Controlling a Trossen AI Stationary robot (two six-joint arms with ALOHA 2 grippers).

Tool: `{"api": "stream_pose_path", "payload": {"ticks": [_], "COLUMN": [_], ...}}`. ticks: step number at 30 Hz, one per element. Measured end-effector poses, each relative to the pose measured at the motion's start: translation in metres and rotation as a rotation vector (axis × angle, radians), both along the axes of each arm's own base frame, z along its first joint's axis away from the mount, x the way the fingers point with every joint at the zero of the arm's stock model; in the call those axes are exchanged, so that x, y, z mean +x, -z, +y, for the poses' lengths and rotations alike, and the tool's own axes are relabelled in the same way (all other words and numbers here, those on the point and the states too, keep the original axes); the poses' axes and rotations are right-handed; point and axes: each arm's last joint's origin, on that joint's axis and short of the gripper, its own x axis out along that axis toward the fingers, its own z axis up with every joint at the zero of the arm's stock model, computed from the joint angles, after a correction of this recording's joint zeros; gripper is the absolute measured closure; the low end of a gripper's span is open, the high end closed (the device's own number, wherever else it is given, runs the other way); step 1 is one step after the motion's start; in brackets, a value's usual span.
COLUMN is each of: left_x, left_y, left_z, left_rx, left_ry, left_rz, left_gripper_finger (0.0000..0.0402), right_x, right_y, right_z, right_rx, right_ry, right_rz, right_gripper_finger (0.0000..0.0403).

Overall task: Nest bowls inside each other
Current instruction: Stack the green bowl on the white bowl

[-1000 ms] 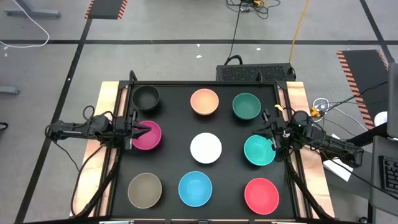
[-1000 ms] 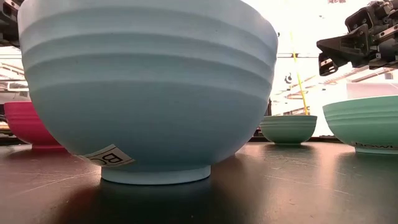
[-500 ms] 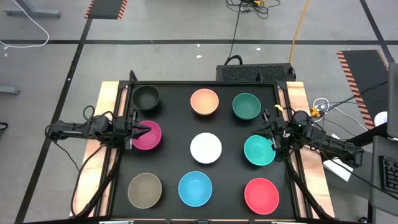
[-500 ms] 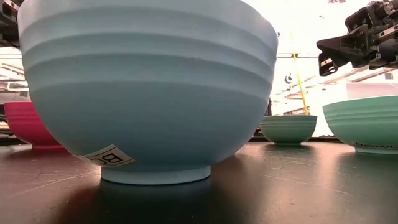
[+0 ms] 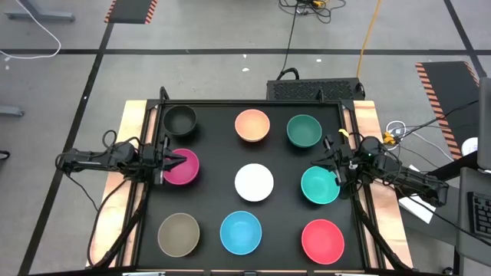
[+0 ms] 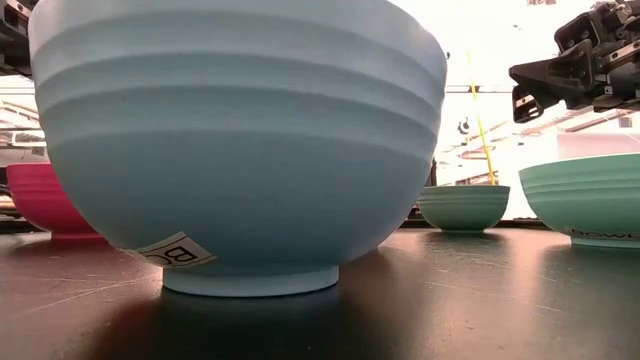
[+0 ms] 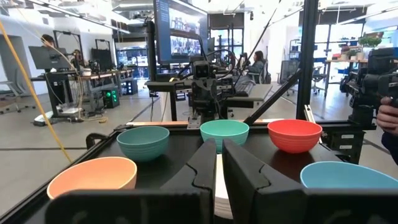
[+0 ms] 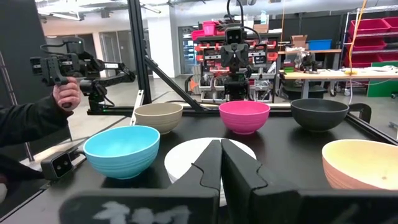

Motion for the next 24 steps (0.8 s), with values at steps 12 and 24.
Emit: {"api": "stream_pose_path", "payload": {"ticks": [12, 24], "left_x": [-0.0014, -0.001], "left_y": [-0.0085, -0.0064], "left_z": [0.0001, 0.0001], "left_rx": [-0.013, 0.031], "left_ry": [0.001, -0.006], "left_rz": [-0.089, -0.067], "left_gripper_finger": [0.0371, 0.0371], "right_x": [0.0, -0.0004], "right_y": [-0.0002, -0.0049], "right_z": [0.0, 0.0002], "right_rx": [0.0, -0.032], "right_ry": [0.0, 0.001], "right_rz": [-0.002, -0.051], "right_gripper_finger": [0.0403, 0.0403]}}
